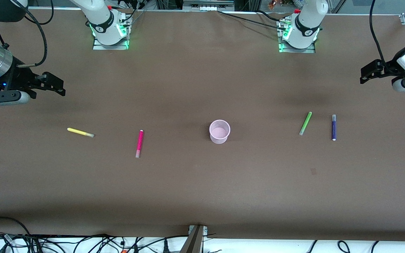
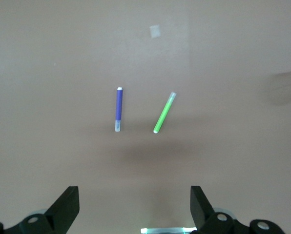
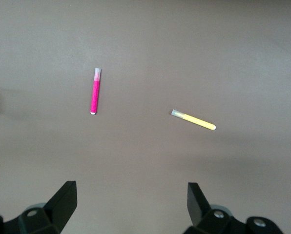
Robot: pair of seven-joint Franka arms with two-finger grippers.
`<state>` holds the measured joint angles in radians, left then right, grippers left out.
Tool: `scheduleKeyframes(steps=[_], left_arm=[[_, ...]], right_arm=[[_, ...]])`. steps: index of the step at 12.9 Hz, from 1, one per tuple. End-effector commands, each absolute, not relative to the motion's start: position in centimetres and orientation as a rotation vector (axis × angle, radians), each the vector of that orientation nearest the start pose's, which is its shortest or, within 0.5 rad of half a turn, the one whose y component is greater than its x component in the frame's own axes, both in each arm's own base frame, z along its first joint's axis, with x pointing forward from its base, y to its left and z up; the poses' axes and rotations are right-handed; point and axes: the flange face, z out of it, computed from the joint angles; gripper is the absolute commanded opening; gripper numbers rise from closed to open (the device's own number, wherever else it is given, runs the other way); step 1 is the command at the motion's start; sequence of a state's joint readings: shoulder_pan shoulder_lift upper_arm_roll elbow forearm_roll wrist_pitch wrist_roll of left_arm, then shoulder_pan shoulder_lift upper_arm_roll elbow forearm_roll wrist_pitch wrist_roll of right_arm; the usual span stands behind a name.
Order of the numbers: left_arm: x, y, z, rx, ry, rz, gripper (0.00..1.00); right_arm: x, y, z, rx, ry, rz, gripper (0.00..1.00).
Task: Organize pens into pink holder with both arms
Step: 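Reach the left gripper down to the blue marker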
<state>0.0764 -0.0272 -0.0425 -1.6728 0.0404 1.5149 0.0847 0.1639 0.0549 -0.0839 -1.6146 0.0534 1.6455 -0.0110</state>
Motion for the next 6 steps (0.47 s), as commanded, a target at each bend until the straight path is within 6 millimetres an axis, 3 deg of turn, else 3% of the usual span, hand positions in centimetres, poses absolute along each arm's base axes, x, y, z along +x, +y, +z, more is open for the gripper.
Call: scheduleKeyframes(steps=[1,3,6], left_arm=[[54.6,4.9,55.7,-3.055,0.046,0.397,1.00],[55.8,7.5,51.3,-3.046,-0.003,0.537,1.00],[58.1,7.9,45.1,-3.040,0.135,0.606,1.00]], right_arm=[[57.4,5.0,58.5,-3.079,-0.130,0.043,1.00],[57.4,5.0,58.5,-3.079,-0.128,0.043,1.00],[57.4,5.0,58.5,-3.079,-0.128,0.040,1.00]])
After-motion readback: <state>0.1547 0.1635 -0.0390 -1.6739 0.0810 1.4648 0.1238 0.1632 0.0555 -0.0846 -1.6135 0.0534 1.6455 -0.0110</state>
